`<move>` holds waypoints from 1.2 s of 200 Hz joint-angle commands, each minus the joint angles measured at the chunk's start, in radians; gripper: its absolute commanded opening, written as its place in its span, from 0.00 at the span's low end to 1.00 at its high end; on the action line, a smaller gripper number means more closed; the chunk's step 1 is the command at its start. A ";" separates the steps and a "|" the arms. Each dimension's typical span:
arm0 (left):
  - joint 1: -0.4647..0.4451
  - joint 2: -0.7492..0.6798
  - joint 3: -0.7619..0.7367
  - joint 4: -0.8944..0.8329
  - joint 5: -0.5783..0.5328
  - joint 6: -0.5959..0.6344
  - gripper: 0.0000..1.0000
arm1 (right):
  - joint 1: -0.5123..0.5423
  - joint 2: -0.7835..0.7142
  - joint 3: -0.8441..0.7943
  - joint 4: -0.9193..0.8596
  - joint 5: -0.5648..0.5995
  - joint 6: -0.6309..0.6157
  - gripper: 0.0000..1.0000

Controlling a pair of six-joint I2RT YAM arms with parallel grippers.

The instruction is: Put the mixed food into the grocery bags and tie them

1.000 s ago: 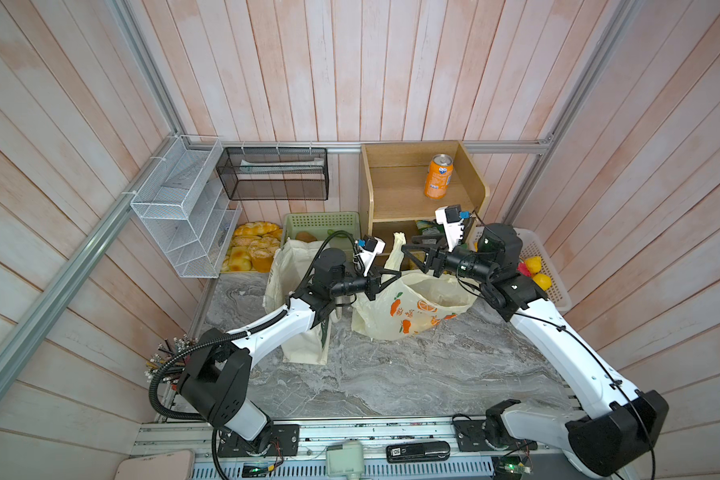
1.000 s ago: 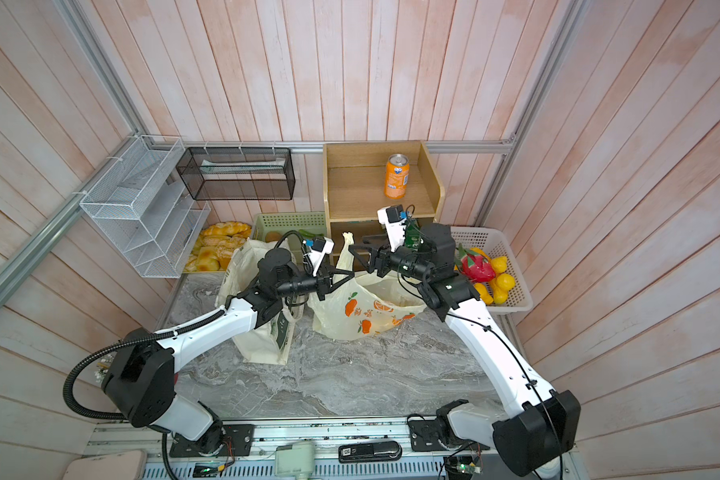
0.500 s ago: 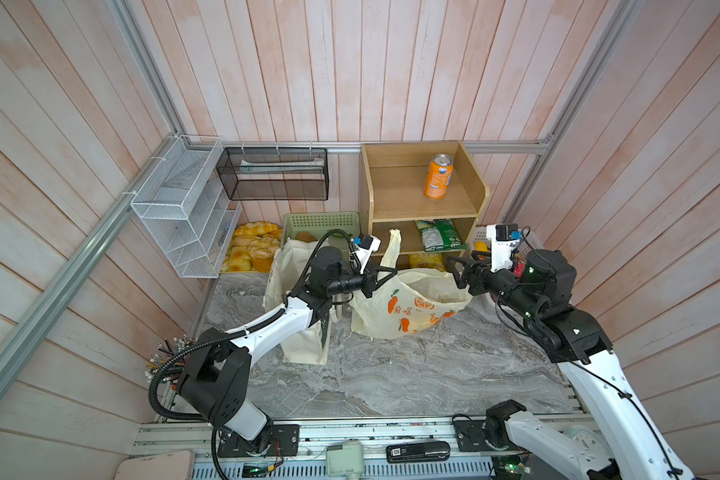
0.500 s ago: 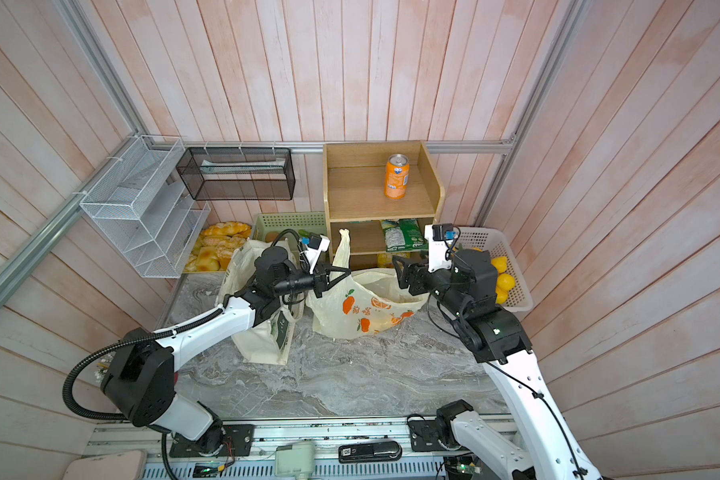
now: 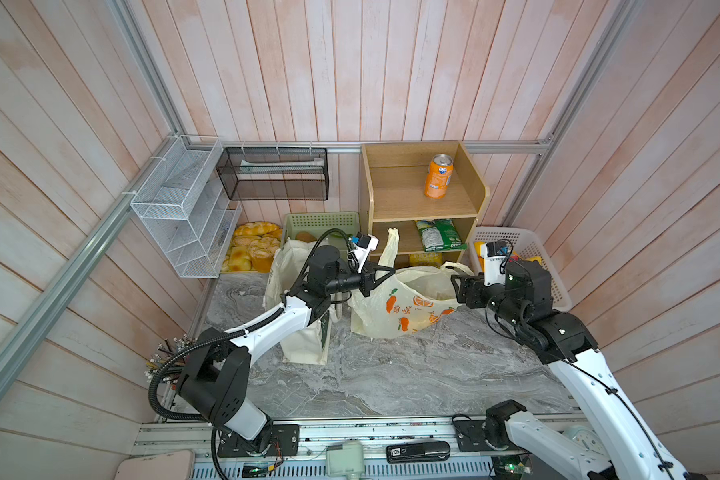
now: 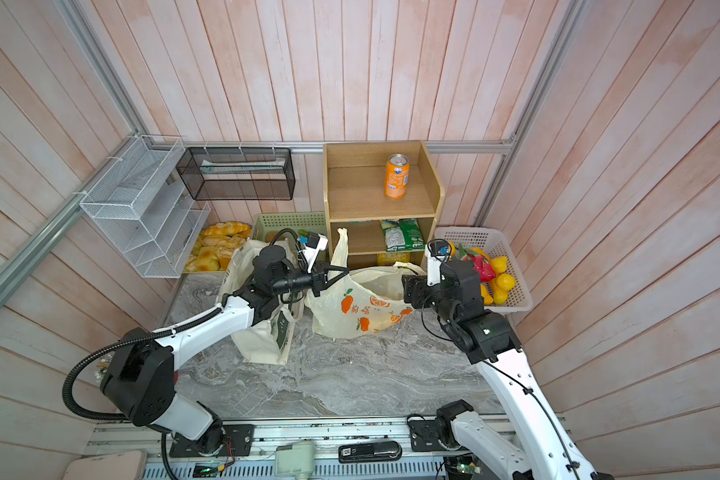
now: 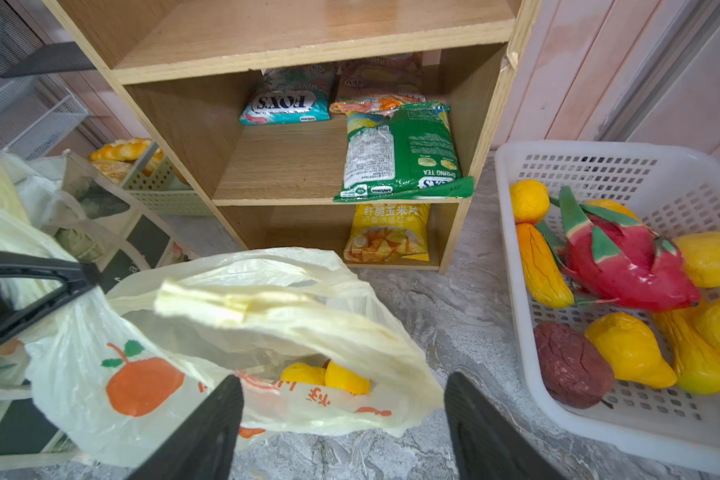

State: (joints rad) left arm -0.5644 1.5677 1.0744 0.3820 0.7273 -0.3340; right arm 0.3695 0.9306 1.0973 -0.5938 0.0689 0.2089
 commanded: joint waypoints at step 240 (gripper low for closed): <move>-0.011 0.037 0.097 -0.118 -0.234 -0.143 0.00 | -0.016 -0.155 -0.123 0.370 0.078 0.595 0.00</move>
State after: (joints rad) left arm -0.5686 1.5539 1.1397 0.2836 0.5034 -0.5014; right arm 0.3347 0.7868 1.0782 -0.3157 0.0998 0.6289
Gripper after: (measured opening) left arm 0.055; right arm 0.047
